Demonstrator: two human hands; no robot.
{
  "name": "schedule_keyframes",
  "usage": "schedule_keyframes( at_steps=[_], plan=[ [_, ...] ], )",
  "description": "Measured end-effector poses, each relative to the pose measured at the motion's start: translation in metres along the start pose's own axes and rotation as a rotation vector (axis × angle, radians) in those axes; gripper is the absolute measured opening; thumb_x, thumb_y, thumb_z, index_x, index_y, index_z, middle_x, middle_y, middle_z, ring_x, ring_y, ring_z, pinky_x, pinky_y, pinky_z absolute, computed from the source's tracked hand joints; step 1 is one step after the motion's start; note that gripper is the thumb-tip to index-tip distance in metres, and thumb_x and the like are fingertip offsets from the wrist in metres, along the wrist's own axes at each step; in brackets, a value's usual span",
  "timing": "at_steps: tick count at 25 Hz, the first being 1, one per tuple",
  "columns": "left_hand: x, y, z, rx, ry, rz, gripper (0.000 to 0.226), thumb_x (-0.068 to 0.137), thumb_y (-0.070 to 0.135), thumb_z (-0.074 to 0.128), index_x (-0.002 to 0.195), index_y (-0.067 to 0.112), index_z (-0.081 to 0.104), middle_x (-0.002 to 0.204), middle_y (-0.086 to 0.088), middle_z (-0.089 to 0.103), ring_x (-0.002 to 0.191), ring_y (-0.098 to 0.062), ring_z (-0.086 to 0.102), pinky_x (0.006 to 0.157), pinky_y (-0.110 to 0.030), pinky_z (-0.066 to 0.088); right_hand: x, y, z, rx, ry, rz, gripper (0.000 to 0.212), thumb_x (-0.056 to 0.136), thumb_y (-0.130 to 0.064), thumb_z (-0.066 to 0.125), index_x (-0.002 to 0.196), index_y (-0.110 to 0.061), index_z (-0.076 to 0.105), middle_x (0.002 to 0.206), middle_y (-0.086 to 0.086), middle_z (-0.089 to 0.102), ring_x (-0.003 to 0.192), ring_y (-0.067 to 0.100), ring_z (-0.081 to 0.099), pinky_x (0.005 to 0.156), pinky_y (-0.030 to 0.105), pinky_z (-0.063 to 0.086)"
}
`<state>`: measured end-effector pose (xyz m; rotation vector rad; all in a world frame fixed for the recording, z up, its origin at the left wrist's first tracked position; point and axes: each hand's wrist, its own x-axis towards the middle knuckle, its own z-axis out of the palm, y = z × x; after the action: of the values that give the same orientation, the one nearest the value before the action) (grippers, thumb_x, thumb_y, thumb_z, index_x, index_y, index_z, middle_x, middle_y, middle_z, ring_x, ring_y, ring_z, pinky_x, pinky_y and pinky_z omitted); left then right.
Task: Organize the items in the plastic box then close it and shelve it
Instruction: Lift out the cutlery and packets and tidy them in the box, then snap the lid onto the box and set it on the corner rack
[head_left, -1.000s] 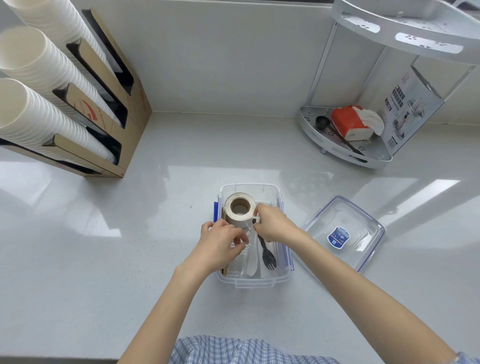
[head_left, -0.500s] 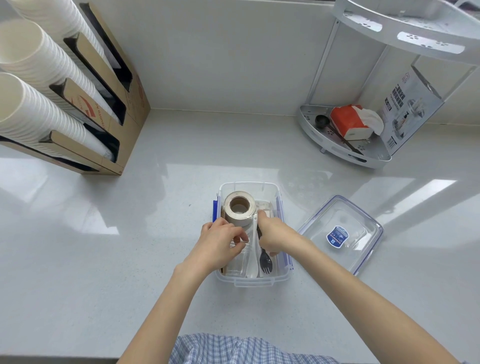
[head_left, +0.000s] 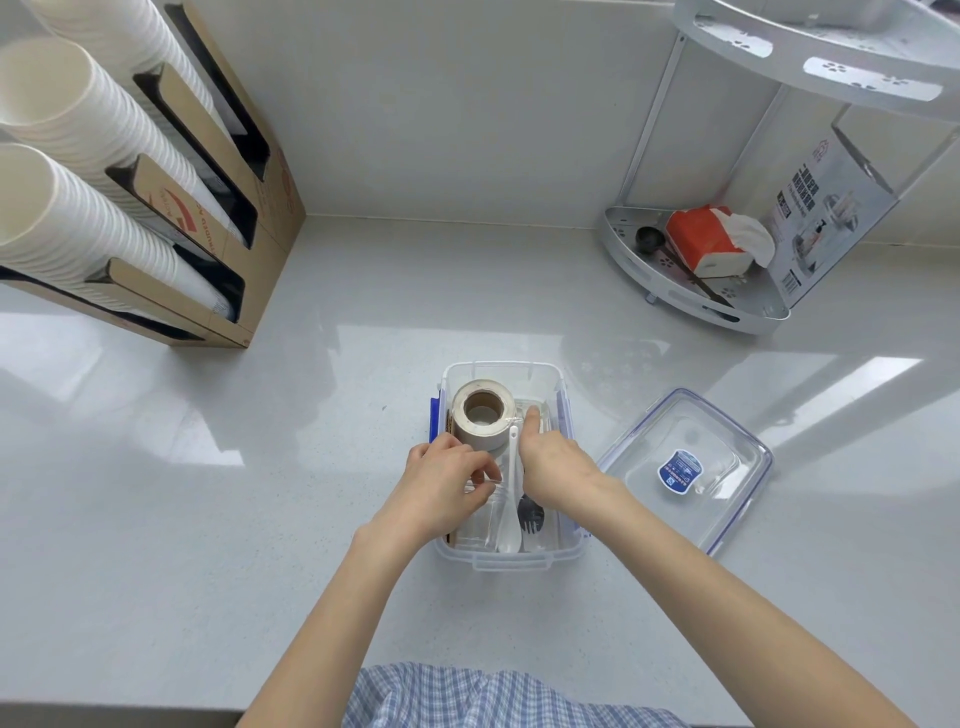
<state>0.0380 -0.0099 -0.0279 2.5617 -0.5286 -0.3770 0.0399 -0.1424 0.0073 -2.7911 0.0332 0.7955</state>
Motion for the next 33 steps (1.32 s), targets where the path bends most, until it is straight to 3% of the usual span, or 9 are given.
schedule_keyframes(
  at_steps=[2,5,9,12,17,20,24,28,33],
  plan=[
    [0.001,0.0,0.001,0.001,-0.002,0.0,0.02,0.087,0.03,0.049,0.101,0.024,0.061,0.096,0.006,0.063,0.106,-0.013,0.04,0.093,-0.03,0.024,-0.003,0.001,-0.003,-0.024,0.02,0.026,0.068,0.085,0.006,0.041,0.141,0.007,0.002,0.126,0.027,0.049,0.115,0.04,0.049,0.087,0.041,0.043],
    [0.0,0.0,0.001,0.005,-0.002,-0.002,0.02,0.086,0.03,0.049,0.101,0.024,0.061,0.096,0.006,0.063,0.106,-0.014,0.04,0.092,-0.031,0.025,-0.007,0.01,-0.012,0.022,0.061,0.017,0.03,0.083,0.007,0.038,0.113,0.005,0.042,0.122,0.024,0.052,0.112,0.04,0.05,0.079,0.036,0.04],
    [0.001,0.001,0.0,0.011,-0.016,0.0,0.023,0.087,0.032,0.047,0.104,0.025,0.06,0.105,0.007,0.062,0.109,-0.014,0.042,0.097,-0.032,0.024,-0.009,0.034,-0.016,0.278,0.265,-0.03,0.037,0.085,-0.002,0.037,0.118,-0.007,0.055,0.12,0.016,0.061,0.111,0.034,0.053,0.096,0.039,0.043],
    [0.002,0.006,-0.004,0.046,0.046,-0.019,0.023,0.088,0.03,0.044,0.103,0.024,0.06,0.105,0.008,0.063,0.105,-0.014,0.048,0.101,-0.035,0.022,-0.014,0.058,-0.019,0.446,0.34,0.01,0.033,0.088,-0.01,0.041,0.117,-0.011,0.057,0.111,0.011,0.066,0.102,0.027,0.059,0.089,0.033,0.044],
    [0.015,0.033,-0.018,-0.123,0.245,-0.032,0.021,0.088,0.02,0.044,0.099,0.016,0.062,0.085,0.007,0.052,0.078,-0.015,0.051,0.077,-0.028,0.04,-0.024,0.1,-0.013,0.572,0.364,0.153,0.03,0.088,-0.018,0.044,0.114,-0.015,0.059,0.102,0.005,0.065,0.097,0.023,0.058,0.081,0.03,0.045],
    [0.031,0.06,-0.018,-0.178,0.171,0.046,0.023,0.088,0.016,0.045,0.104,0.012,0.061,0.093,0.0,0.058,0.08,-0.014,0.053,0.083,-0.028,0.043,-0.03,0.126,-0.006,0.589,0.369,0.255,0.032,0.088,-0.019,0.043,0.116,-0.015,0.057,0.107,0.007,0.064,0.104,0.026,0.056,0.089,0.036,0.047],
    [0.052,0.1,0.006,-0.164,0.04,0.136,0.032,0.09,0.016,0.043,0.118,0.006,0.054,0.117,-0.012,0.061,0.106,-0.023,0.056,0.089,-0.023,0.036,-0.04,0.155,0.006,0.522,0.36,0.41,0.039,0.089,-0.022,0.042,0.127,-0.012,0.046,0.126,0.016,0.054,0.116,0.033,0.049,0.095,0.041,0.041],
    [0.067,0.133,0.042,-0.023,-0.2,0.11,0.042,0.09,0.02,0.041,0.127,-0.001,0.039,0.136,-0.02,0.042,0.125,-0.031,0.04,0.101,-0.032,0.029,-0.054,0.174,0.021,0.46,0.323,0.557,0.048,0.089,-0.024,0.043,0.134,-0.01,0.033,0.134,0.024,0.032,0.126,0.04,0.034,0.099,0.046,0.036],
    [0.074,0.145,0.073,0.096,-0.411,-0.121,0.066,0.088,0.026,0.04,0.139,-0.001,0.007,0.148,-0.026,0.011,0.136,-0.039,0.014,0.11,-0.046,0.022,-0.058,0.184,0.033,0.635,0.234,0.577,0.051,0.089,-0.022,0.043,0.134,-0.005,0.027,0.131,0.027,0.033,0.118,0.043,0.042,0.095,0.041,0.039]
  ],
)
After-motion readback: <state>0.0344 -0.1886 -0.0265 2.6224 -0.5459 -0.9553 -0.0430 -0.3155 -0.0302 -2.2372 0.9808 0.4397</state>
